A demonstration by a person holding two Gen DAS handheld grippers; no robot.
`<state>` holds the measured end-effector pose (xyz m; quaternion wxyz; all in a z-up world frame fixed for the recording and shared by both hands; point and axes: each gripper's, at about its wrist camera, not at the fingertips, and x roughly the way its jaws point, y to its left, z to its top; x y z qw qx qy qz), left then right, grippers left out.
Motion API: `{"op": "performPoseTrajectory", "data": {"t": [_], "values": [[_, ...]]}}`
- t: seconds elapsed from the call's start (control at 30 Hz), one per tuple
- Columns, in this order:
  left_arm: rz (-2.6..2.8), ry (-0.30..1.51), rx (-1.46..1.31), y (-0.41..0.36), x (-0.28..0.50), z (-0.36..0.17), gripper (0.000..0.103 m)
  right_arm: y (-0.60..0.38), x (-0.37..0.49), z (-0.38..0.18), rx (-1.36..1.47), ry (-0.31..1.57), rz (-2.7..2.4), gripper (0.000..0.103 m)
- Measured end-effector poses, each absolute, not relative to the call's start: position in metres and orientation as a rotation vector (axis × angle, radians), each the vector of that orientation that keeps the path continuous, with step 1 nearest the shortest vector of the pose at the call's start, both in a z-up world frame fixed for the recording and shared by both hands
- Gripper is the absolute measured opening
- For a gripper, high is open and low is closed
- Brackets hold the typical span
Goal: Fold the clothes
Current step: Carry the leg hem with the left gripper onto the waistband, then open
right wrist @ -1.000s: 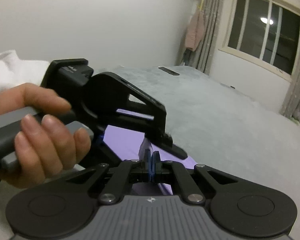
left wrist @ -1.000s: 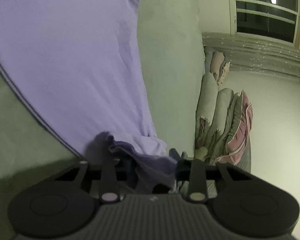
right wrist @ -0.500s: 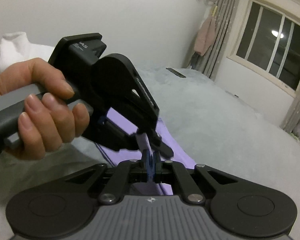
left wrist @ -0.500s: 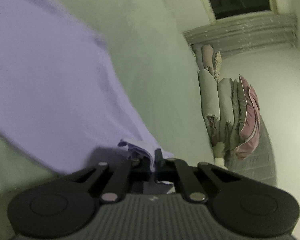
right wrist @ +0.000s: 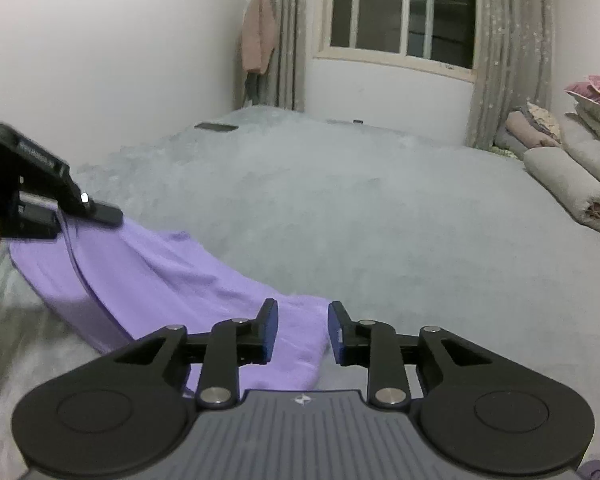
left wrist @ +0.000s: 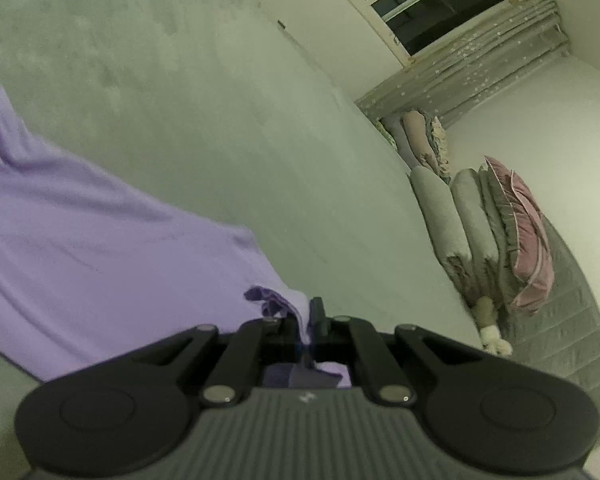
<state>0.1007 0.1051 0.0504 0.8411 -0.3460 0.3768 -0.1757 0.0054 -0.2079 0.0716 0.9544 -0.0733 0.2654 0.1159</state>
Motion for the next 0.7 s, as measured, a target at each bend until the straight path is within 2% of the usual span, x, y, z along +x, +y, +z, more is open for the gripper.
{"op": "performPoseTrajectory", "data": {"t": [0.43, 0.7], "values": [[-0.263, 0.769, -0.568, 0.186, 0.108, 0.043, 0.002, -0.198, -0.009, 0.054, -0.232, 0.602, 0.284, 0.03], [-0.249, 0.747, -0.528, 0.209, 0.105, 0.036, 0.003, -0.191, -0.01, 0.052, -0.26, 0.609, 0.299, 0.033]]}}
